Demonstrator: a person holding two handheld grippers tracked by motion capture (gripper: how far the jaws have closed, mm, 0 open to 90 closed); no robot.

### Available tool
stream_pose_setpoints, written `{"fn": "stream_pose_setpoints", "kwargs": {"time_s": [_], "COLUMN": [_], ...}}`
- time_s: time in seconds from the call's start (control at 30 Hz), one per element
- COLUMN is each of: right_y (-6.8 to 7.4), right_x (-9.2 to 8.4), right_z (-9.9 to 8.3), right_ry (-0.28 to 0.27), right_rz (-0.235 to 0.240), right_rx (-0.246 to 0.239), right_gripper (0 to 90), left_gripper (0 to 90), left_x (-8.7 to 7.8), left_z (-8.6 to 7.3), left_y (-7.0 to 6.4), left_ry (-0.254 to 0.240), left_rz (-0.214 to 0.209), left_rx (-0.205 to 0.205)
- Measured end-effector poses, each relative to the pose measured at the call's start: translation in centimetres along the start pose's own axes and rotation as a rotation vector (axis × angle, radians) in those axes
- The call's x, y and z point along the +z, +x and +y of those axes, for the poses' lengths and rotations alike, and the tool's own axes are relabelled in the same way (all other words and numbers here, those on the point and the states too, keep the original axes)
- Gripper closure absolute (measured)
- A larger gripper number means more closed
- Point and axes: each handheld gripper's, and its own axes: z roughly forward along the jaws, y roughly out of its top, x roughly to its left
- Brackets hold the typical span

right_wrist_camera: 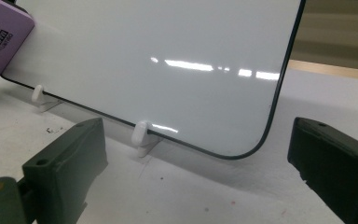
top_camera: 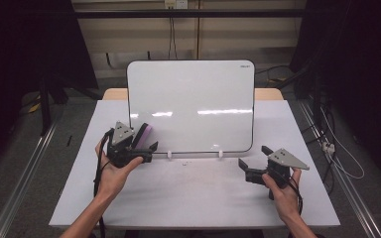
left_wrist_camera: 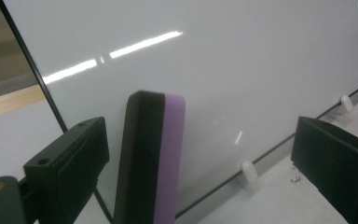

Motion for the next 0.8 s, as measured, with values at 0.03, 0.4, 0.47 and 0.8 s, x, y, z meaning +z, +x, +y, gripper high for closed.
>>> {"fn": "stream_pose_setpoints", "kwargs": {"time_s": [0.03, 0.4, 0.47, 0.8], "right_y": [0.0, 0.0, 0.0, -0.3], "right_x": [0.0, -1.0, -1.1, -2.3], "right_z": [0.0, -0.2, -0.2, -0.9], "right_ry": [0.0, 0.003, 0.006, 0.034], "right_rz": [-0.001, -0.02, -0.021, -0.032], "right_rx": [0.002, -0.001, -0.003, -0.002], "right_gripper": [3.8, 4.0, 4.0, 4.3], "left_gripper": [3.9, 3.8, 3.7, 3.6], "left_x": [-0.2, -2.9, -3.4, -5.5], "left_z": [-0.2, -2.7, -3.2, -5.8], "left_y": [0.0, -0.5, -0.4, 0.1], "left_ry": [0.007, -0.006, 0.003, 0.02], "left_rz": [-0.005, 0.002, 0.01, 0.048], "left_rx": [-0.006, -0.054, -0.048, -0.095]}}
